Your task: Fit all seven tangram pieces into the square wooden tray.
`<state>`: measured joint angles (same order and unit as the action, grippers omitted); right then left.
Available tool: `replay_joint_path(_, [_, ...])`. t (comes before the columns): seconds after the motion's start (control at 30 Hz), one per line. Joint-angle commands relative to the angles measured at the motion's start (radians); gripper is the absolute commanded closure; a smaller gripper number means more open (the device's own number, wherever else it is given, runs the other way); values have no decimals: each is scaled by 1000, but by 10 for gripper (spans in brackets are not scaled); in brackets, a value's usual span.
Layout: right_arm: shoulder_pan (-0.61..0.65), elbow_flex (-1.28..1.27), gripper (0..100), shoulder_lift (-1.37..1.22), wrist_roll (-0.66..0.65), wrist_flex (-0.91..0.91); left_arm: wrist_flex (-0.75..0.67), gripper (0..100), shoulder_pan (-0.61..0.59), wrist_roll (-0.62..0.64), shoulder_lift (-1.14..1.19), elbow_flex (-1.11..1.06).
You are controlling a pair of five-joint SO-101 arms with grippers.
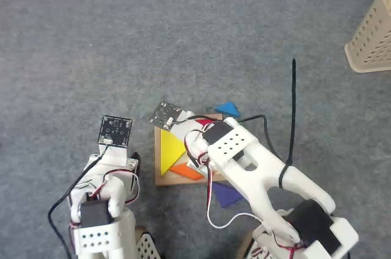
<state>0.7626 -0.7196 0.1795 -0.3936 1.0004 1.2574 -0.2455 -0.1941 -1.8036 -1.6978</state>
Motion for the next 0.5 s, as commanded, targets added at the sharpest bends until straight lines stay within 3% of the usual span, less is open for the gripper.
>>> replay_joint_path(0.0, [12, 20, 992, -45, -38, -10, 5, 832, 2, -5, -6, 12])
replay_joint_path(0.47, [-4, 115, 992, -119, 14, -19, 5, 832, 2, -5, -6, 12])
